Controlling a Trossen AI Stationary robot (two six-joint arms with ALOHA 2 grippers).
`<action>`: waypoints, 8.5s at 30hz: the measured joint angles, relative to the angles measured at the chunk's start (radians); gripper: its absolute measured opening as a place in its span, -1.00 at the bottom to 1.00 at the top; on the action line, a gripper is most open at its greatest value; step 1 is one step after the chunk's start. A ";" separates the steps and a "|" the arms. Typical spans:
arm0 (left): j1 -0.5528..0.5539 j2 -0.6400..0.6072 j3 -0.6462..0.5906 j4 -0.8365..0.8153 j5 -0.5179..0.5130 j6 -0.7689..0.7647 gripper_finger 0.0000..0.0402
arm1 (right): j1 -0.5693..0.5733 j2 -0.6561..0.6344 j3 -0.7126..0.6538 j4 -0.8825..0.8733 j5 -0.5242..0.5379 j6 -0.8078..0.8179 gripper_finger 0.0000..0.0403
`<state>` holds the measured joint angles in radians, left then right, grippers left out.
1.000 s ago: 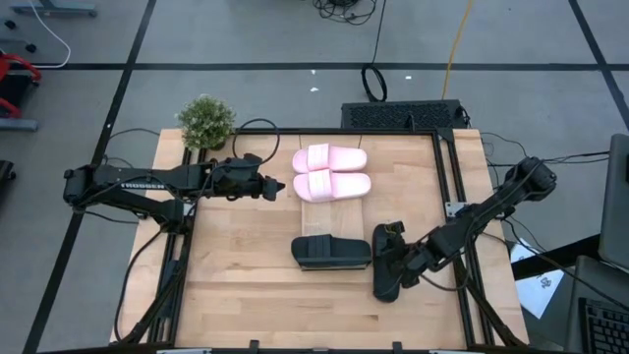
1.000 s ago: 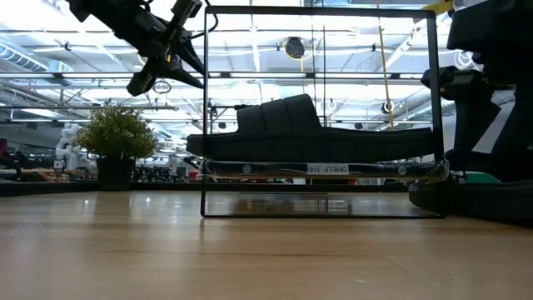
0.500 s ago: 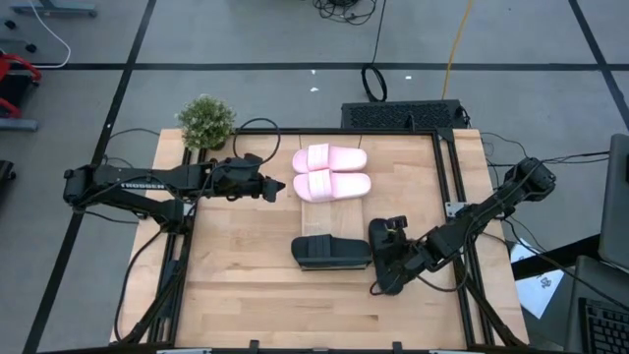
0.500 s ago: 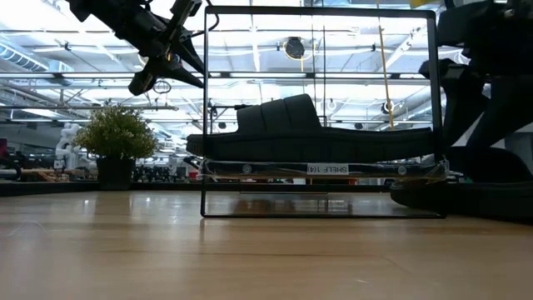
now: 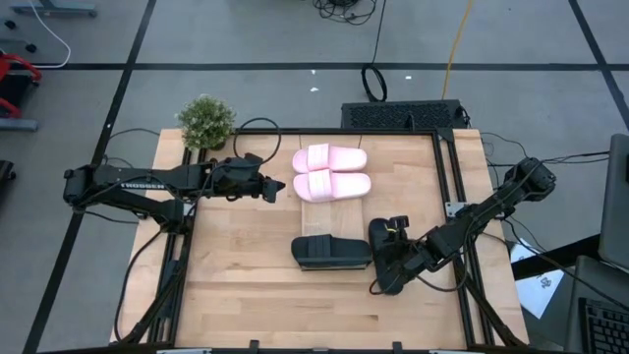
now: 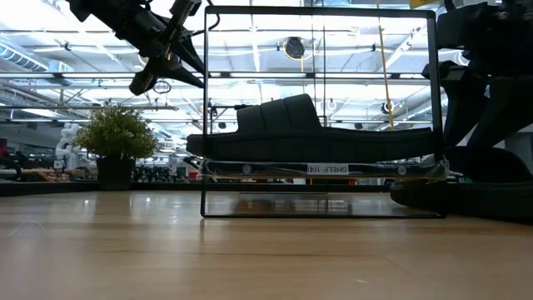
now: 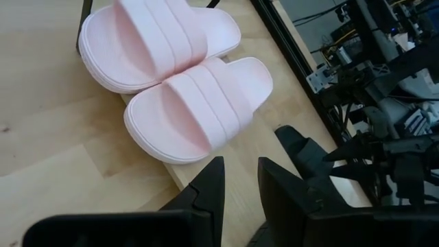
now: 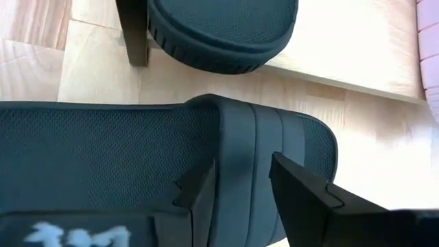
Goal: Pick and place slides into the shelf
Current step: Put the black slipper on the shelf
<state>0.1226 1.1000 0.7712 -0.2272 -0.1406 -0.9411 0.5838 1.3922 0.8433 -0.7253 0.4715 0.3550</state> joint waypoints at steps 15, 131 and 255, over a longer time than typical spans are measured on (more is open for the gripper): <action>0.000 0.000 0.000 0.000 -0.019 0.049 -0.59 | -0.008 0.142 0.002 -0.010 0.132 -0.006 -0.36; 0.257 -0.199 0.000 0.019 -0.052 0.470 -0.59 | -0.764 0.303 0.304 0.723 -0.999 -1.650 -1.00; 0.259 -0.199 0.000 0.019 -0.096 0.578 -0.59 | -0.764 0.396 0.303 0.607 -0.634 -1.550 -0.32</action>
<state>0.3813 0.9010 0.7715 -0.2087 -0.2363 -0.3634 -0.1803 1.7882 1.1461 -0.1187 -0.1625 -1.1946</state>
